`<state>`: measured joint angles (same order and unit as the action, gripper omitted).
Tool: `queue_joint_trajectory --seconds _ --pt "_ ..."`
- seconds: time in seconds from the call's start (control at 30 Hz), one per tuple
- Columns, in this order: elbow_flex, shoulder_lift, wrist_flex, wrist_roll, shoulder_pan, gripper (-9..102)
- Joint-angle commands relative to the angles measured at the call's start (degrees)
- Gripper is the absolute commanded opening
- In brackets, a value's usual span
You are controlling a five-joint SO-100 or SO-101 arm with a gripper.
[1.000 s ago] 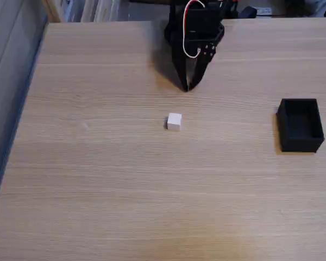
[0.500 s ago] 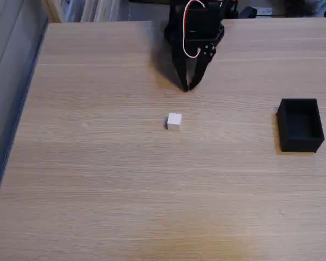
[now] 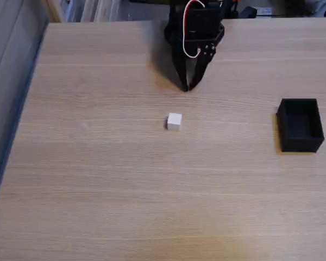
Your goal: Pick a white block and place it in the black box.
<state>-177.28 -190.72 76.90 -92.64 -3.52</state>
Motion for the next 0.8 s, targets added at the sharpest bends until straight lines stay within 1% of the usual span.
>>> queue_joint_trajectory --seconds 0.0,0.27,0.37,0.5,0.6,0.77 --pt "-0.79 -0.18 0.18 -0.53 -0.18 0" --pt "-0.79 -0.18 0.18 -0.62 -0.26 0" --pt "-0.70 -0.18 -0.26 -2.55 -0.53 0" --pt "-0.09 -0.18 -0.79 -6.15 -3.69 0" --pt "2.72 -0.18 0.79 -5.71 -4.13 0" --pt "10.02 4.04 2.99 -3.34 -0.97 1"
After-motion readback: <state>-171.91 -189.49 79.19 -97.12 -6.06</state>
